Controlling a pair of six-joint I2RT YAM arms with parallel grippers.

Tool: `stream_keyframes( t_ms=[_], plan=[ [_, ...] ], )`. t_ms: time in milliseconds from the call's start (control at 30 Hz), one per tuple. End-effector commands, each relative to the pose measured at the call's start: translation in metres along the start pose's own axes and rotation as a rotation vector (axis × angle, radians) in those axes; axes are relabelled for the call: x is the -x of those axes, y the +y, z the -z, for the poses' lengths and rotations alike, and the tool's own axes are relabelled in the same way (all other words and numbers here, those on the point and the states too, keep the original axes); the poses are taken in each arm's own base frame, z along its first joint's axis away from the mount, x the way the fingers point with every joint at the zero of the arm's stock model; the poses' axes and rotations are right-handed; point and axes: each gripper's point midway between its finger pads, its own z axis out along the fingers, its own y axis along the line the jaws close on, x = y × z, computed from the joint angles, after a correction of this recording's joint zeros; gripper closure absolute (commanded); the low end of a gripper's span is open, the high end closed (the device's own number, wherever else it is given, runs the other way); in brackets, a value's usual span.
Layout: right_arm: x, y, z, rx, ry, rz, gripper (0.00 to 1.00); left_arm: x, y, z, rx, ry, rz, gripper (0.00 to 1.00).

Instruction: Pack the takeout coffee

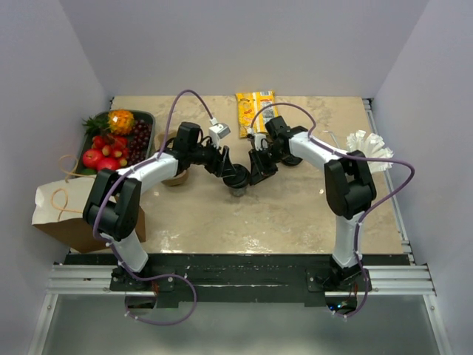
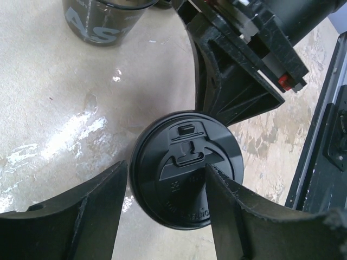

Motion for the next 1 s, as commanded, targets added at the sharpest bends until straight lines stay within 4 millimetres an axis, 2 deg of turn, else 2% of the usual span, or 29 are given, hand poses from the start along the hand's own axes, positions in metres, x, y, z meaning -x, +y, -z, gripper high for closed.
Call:
stream_keyframes(
  t_ms=[0, 167, 367, 667, 967],
  plan=[
    [0.0139, 0.0111, 0.0003, 0.044, -0.029, 0.013, 0.76, 0.0217, -0.0158, 0.0035, -0.064, -0.039, -0.044, 0.36],
    [0.0159, 0.0117, -0.0011, 0.052, -0.03, 0.011, 0.77, 0.0165, -0.0219, 0.0022, -0.103, -0.028, -0.043, 0.37],
    [0.0162, 0.0112, -0.0035, 0.054, -0.026, 0.006, 0.76, 0.0157, -0.0174, 0.002, -0.061, -0.024, -0.054, 0.37],
    [0.0228, 0.013, -0.0061, 0.058, -0.034, 0.006, 0.76, 0.0161, -0.0192, -0.0002, -0.014, 0.001, -0.149, 0.37],
    [0.0236, 0.0129, -0.0083, 0.054, -0.034, -0.005, 0.75, 0.0245, -0.0245, 0.0029, 0.034, -0.003, -0.245, 0.37]
  ],
)
